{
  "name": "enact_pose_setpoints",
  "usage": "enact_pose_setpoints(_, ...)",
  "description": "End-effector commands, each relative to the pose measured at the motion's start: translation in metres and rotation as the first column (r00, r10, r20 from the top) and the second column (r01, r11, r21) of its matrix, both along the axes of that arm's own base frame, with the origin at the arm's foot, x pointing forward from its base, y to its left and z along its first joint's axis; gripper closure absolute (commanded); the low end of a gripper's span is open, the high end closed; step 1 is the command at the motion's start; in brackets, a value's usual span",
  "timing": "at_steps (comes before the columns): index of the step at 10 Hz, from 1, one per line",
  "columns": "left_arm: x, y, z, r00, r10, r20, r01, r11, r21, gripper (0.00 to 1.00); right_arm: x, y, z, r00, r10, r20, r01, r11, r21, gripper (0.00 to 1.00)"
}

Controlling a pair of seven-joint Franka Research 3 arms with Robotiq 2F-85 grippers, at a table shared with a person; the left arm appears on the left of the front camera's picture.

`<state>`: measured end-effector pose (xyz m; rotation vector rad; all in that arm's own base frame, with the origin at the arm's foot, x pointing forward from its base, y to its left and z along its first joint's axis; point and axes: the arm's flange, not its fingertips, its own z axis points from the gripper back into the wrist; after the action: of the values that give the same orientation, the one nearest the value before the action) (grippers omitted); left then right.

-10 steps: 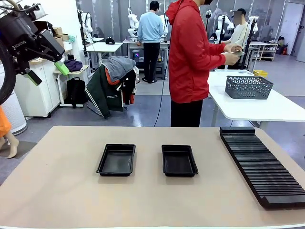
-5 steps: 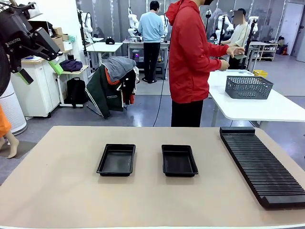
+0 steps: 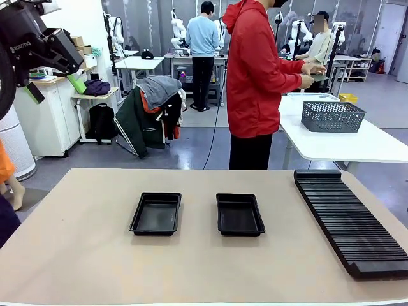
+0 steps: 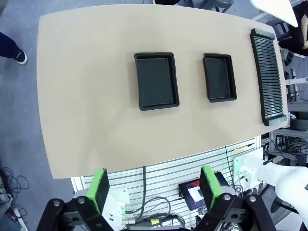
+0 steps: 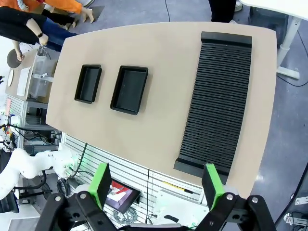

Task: Inspect and transfer BCBs to ESD trays.
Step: Pick up the Blank PCB from the PCB Rack and place it in the left ESD tray.

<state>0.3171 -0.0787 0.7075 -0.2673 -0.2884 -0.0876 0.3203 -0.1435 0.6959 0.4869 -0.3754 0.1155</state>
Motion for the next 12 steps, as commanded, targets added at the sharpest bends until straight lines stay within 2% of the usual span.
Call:
enact_pose_setpoints(1, 0.0042, -0.001, 0.0011, 1.0, 0.0, 0.03, -0.001, 0.999, 0.032, 0.0, -0.0014, -0.0003, 0.0009, 1.0, -0.002, 0.002, 0.002, 1.0, 0.001, 0.0)
enact_pose_setpoints(5, 0.0011, 0.0017, 0.0042, 0.998, 0.01, 0.064, -0.011, 1.0, 0.017, 0.0, -0.0014, -0.0003, 0.0009, 1.0, -0.002, 0.002, 0.002, 1.0, 0.001, 0.0)
enact_pose_setpoints(6, 0.0022, -0.002, 0.0057, 0.999, 0.002, 0.039, -0.002, 1.0, 0.011, 0.0, -0.0014, -0.0003, 0.0009, 1.0, -0.002, 0.002, 0.002, 1.0, 0.001, 0.0)
enact_pose_setpoints(12, 0.0022, -0.002, 0.0057, 0.999, 0.002, 0.039, -0.002, 1.0, 0.011, 0.0, -0.0014, -0.0003, 0.0009, 1.0, -0.002, 0.002, 0.002, 1.0, 0.001, 0.0)
